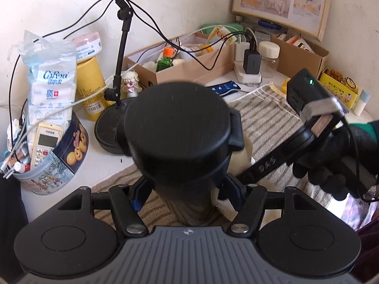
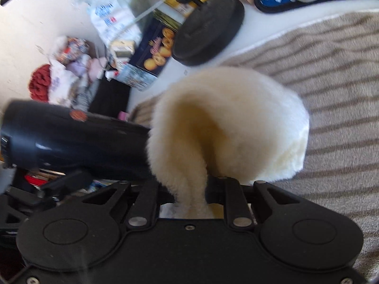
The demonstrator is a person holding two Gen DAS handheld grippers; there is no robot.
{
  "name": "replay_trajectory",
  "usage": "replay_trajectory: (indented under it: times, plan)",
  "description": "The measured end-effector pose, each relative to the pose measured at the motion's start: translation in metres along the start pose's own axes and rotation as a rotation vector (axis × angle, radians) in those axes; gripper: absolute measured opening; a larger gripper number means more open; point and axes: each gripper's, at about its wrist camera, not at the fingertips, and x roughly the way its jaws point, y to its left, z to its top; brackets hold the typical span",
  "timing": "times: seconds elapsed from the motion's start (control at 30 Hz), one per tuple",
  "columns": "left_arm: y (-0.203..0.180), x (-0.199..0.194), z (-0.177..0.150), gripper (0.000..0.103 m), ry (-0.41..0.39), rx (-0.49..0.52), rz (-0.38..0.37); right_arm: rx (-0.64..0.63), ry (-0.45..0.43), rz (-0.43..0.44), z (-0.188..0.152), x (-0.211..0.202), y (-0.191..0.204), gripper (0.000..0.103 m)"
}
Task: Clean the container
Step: 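Rub the towel down the tumbler's side with the right gripper, then wipe the tumbler body with the towel in the right gripper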
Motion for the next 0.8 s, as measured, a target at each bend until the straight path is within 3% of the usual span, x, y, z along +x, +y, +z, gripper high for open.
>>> replay_trajectory:
  times: [0.13, 0.23, 0.3, 0.5, 0.53, 0.6, 0.67, 0.7, 0.73, 0.8]
  plan:
    - [0.002, -0.003, 0.004, 0.065, -0.004, -0.036, -0.014, 0.005, -0.013, 0.003, -0.003, -0.001, -0.003, 0.015]
    - [0.001, -0.005, 0.008, 0.066, -0.005, -0.027, -0.005, 0.004, -0.029, 0.019, -0.001, -0.009, -0.002, 0.024]
    - [0.003, -0.007, 0.01, 0.066, -0.013, -0.045, -0.001, -0.002, -0.044, 0.008, 0.0, -0.016, 0.0, 0.053]
    - [0.009, -0.013, 0.013, 0.067, -0.045, -0.101, -0.012, 0.031, -0.138, 0.017, 0.001, -0.041, 0.0, 0.056]
    - [0.009, -0.014, 0.014, 0.071, -0.049, -0.108, -0.013, 0.045, -0.16, 0.02, 0.002, -0.043, 0.0, 0.056]
    - [0.01, -0.014, 0.017, 0.073, -0.055, -0.123, -0.015, 0.063, -0.178, 0.004, 0.007, -0.042, -0.002, 0.054]
    - [0.009, -0.017, 0.019, 0.073, -0.08, -0.129, -0.005, 0.043, -0.168, -0.008, 0.01, -0.034, 0.001, 0.038]
    - [0.009, -0.02, 0.021, 0.073, -0.092, -0.134, 0.0, 0.018, -0.161, -0.016, 0.011, -0.031, 0.004, 0.023]
    - [0.01, -0.021, 0.023, 0.073, -0.097, -0.141, -0.001, -0.005, -0.16, -0.028, 0.011, -0.029, 0.008, 0.015]
    - [0.012, -0.022, 0.024, 0.073, -0.095, -0.149, -0.01, -0.019, -0.169, 0.0, 0.01, -0.031, 0.013, 0.013]
